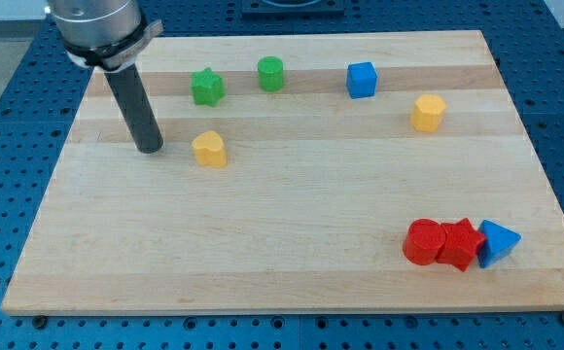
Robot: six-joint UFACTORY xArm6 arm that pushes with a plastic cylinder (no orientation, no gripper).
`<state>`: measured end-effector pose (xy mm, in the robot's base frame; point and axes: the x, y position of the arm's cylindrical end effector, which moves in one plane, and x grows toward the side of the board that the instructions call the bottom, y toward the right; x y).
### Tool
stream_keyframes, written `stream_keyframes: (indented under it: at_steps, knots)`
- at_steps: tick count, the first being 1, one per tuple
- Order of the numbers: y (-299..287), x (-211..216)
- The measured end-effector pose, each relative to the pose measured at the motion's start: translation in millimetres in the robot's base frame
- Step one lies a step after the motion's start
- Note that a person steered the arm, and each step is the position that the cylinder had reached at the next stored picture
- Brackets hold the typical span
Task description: Move the yellow heart towards the top left of the red circle
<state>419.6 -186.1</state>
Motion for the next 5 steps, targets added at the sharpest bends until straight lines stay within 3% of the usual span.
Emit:
stream_keyframes:
  at_steps: [3, 5]
  knots:
    - [232.5, 10.4]
    - [193.0, 1.8]
